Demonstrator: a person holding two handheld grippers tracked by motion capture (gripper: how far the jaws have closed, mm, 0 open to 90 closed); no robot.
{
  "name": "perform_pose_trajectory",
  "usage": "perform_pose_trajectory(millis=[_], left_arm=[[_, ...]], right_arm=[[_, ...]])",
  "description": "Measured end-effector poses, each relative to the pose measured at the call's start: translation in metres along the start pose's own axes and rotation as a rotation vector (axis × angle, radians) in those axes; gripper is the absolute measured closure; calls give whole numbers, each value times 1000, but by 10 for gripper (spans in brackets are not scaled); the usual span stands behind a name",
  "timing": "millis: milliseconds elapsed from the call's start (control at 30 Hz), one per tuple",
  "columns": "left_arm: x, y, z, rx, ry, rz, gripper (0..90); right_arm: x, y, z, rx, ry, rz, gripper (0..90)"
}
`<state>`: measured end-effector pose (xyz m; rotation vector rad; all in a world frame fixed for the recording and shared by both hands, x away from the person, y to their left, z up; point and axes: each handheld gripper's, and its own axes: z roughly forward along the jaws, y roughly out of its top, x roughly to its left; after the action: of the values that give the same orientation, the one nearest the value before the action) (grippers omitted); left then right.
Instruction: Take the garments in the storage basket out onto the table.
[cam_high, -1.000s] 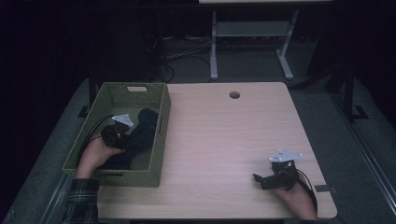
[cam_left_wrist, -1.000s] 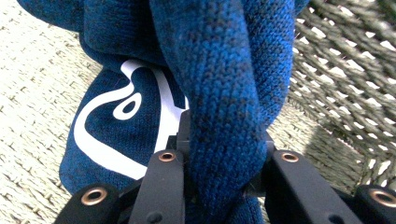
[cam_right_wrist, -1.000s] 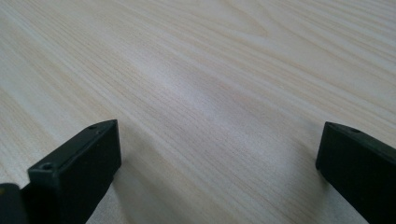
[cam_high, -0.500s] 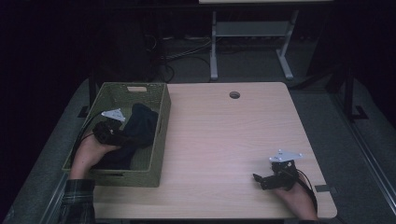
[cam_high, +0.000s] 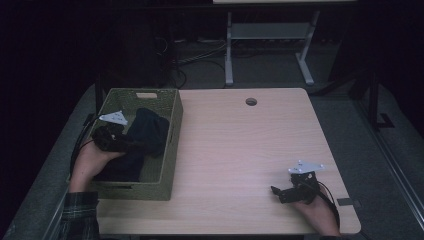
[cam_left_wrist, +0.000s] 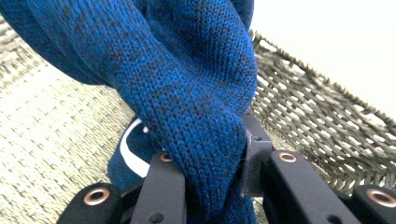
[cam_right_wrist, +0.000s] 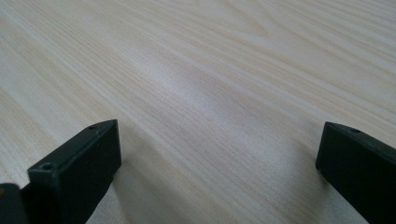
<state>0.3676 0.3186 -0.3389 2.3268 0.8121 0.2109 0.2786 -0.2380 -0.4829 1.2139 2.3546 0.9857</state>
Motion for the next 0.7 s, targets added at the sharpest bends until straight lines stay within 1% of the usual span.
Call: perform_pose_trajectory(millis=[233,267,300,333,367,433,533,567,700], left_arm=[[-1,5,-10,-39,12,-2,750],[-1,6,-12,-42,11,3,751],[-1,6,-14,-57,8,1,751],[-1,6,-14,-57,8,1,752],[0,7,-18,-72,0,0,753],[0,8,-20,-82,-4,-4,753],[1,9,-23,-92,-1,-5,754],[1,11,-27,-101,5,-2,754],[0,16,-34,-122,6,1,756]], right_arm=[[0,0,0,0,-1,-1,0],[0,0,0,1,-1,2,0],[0,0,0,1,-1,1,0],[0,0,0,1,-1,1,0],[0,0,0,0,-2,-2,0],[0,0,0,0,-2,-1,0],[0,0,0,0,-2,-1,0],[0,0,0,0,-2,0,0],[0,0,0,-2,-4,0,0]])
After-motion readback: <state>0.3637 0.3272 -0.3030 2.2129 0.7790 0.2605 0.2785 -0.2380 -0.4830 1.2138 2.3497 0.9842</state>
